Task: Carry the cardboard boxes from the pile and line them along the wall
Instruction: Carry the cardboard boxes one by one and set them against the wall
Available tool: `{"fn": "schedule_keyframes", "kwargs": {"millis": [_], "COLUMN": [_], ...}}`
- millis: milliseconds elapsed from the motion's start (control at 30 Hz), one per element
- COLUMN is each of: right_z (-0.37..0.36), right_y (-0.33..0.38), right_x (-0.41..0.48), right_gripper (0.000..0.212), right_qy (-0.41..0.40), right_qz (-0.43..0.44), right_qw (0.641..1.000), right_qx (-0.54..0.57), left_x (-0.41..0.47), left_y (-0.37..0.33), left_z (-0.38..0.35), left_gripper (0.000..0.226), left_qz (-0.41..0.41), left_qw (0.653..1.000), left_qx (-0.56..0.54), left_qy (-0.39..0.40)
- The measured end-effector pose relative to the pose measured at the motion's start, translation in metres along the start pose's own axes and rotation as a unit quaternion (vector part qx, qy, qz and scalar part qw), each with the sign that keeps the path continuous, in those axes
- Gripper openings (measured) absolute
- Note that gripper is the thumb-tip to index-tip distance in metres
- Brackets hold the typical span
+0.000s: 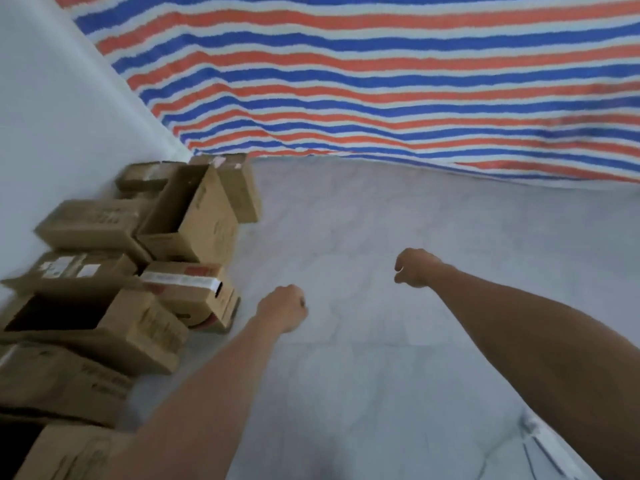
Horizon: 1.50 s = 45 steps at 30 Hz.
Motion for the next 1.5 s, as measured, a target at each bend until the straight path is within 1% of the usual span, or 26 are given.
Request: {"fn": "schedule_keyframes", "kwargs": {"millis": [100,200,300,367,400,433,567,667,733,800,900,1000,1067,1133,1233,1300,1367,1467,1500], "right_z": [0.023,0.041,0.066,0.079,0.093,0.099,0.121,0.116,0.108,0.102,0.1,0.107,0.121,0.142,0.168,0.175,0.178,0.185,0.187], "right_y": [-0.072,-0.154,-0.237,-0.286,-0.319,-0.334,-0.435,-0.5,-0.554,-0.603,-0.677,-0.744,-0.788,-0.838,-0.895,-0.928,-0.973,-1.036,-1.059], "right_x": [0.021,0.036,0.052,0.06,0.06,0.059,0.04,0.011,-0.012,-0.029,-0.039,-0.039,-0.042,-0.046,-0.048,-0.047,-0.042,-0.034,-0.031], "right_gripper": [0.038,0.037,0.036,0.034,0.034,0.035,0.038,0.034,0.034,0.033,0.035,0.033,0.033,0.034,0.034,0.035,0.035,0.032,0.032], "right_qy": [-0.022,-0.032,-0.059,-0.084,-0.094,-0.098,-0.14,-0.135,-0.135,-0.13,-0.133,-0.113,-0.106,-0.12,-0.132,-0.133,-0.128,-0.112,-0.111], "right_qz": [-0.042,-0.108,-0.175,-0.219,-0.25,-0.262,-0.351,-0.408,-0.451,-0.479,-0.508,-0.518,-0.523,-0.538,-0.546,-0.552,-0.556,-0.567,-0.572], "right_qw": [0.998,0.991,0.975,0.961,0.951,0.945,0.902,0.875,0.849,0.831,0.802,0.792,0.786,0.773,0.767,0.759,0.752,0.744,0.737], "right_qx": [0.039,0.072,0.12,0.145,0.157,0.168,0.21,0.223,0.242,0.252,0.285,0.304,0.312,0.314,0.31,0.318,0.328,0.336,0.342], "left_x": [0.049,0.105,0.168,0.205,0.228,0.235,0.271,0.274,0.27,0.267,0.268,0.271,0.27,0.271,0.274,0.28,0.29,0.308,0.314], "left_y": [-0.066,-0.142,-0.224,-0.275,-0.317,-0.336,-0.476,-0.571,-0.641,-0.702,-0.793,-0.873,-0.925,-0.984,-1.054,-1.09,-1.135,-1.206,-1.232], "left_z": [0.009,0.009,0.005,0.0,-0.002,-0.003,-0.007,-0.028,-0.053,-0.077,-0.113,-0.142,-0.154,-0.165,-0.184,-0.194,-0.21,-0.238,-0.246], "left_gripper": [0.019,0.02,0.021,0.016,0.012,0.011,0.011,0.014,0.016,0.016,0.013,0.011,0.01,0.013,0.01,0.011,0.017,0.009,0.01], "left_qz": [-0.038,-0.088,-0.143,-0.18,-0.209,-0.22,-0.314,-0.376,-0.418,-0.45,-0.486,-0.504,-0.507,-0.513,-0.524,-0.53,-0.532,-0.551,-0.556], "left_qw": [0.999,0.994,0.984,0.975,0.966,0.96,0.925,0.893,0.872,0.852,0.828,0.809,0.805,0.804,0.793,0.786,0.783,0.764,0.761], "left_qx": [0.028,0.068,0.094,0.113,0.135,0.153,0.194,0.222,0.226,0.234,0.246,0.268,0.272,0.26,0.272,0.278,0.278,0.292,0.292], "left_qy": [0.007,0.018,0.042,0.059,0.072,0.083,0.093,0.106,0.119,0.129,0.135,0.139,0.143,0.149,0.152,0.156,0.164,0.165,0.166]}}
Point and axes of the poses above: each hand's wrist, its own x-axis towards the middle knuckle, its own z-axis out of the back of the hand, y = z × x, the point moved 8 cm from there along x, towards the middle knuckle, and after that the axes turned 3 degrees about z, right-handed, at the moved point
